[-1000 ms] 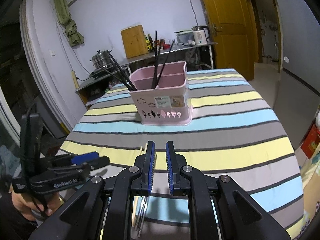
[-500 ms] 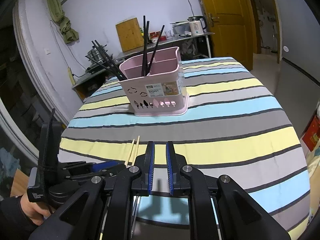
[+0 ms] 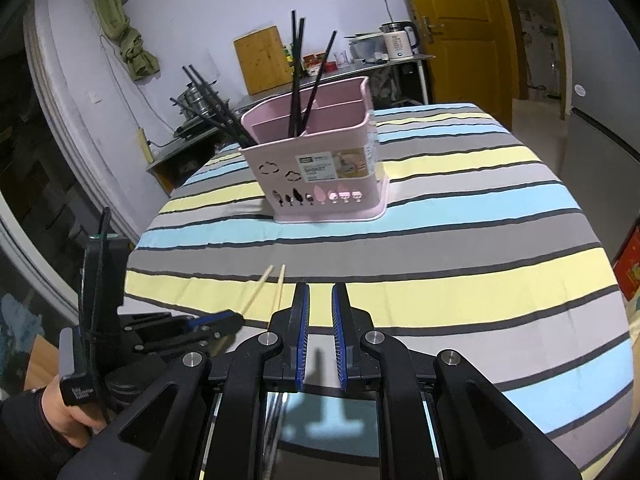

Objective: Organize utensils
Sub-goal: 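Grasp a wooden chopstick with the left tool while the right tool grasps another, then lift and carry both wooden chopsticks over the pink basket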

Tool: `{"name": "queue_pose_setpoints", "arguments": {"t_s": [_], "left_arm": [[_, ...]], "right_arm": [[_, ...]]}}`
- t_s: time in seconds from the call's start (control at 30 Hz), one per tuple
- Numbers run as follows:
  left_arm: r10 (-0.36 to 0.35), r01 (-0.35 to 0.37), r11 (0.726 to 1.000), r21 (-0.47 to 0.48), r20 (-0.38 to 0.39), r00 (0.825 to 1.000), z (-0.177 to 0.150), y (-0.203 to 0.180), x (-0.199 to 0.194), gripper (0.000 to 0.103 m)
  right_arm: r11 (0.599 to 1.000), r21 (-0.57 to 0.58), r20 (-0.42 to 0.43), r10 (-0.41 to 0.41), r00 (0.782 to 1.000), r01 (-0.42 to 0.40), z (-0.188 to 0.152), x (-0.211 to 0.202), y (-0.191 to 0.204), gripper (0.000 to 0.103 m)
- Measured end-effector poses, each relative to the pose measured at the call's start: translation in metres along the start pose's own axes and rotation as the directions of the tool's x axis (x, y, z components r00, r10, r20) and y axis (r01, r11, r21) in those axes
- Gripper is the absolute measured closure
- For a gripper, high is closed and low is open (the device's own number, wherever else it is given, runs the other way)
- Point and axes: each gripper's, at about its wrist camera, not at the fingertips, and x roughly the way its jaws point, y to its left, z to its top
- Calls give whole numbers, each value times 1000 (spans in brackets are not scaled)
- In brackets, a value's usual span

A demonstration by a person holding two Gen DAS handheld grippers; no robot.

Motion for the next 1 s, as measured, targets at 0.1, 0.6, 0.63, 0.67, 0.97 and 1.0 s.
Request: {"name": "queue_pose_setpoints", "arguments": {"t_s": [0.1, 0.6, 0.63, 0.67, 0.97, 1.0], "left_arm": [[31, -31, 999, -42, 5, 1000, -3, 23, -3, 98], [3, -4, 990, -144, -10, 1000, 10, 78, -1, 95], [-3, 1, 990, -140, -15, 1000, 13, 79, 1, 95], [-8, 5, 991, -131, -21, 1000, 16, 79, 3, 94], [-13, 11, 999, -42, -42, 999, 34, 77, 15, 90], [-8, 7, 1000, -27, -45, 999, 37, 75, 16, 90]], "right_arm": [[1000, -16, -19, 16, 1000, -16, 0, 10, 7, 92], [991, -114, -170, 50, 984, -70, 8, 90, 44, 92], [991, -119, -181, 43, 983, -65, 9, 96, 45, 92], [991, -121, -186, 39, 982, -62, 10, 99, 46, 92], [989, -146, -231, -23, 973, -11, 13, 127, 49, 92], [989, -150, -238, -36, 971, 0, 12, 130, 49, 92]]}}
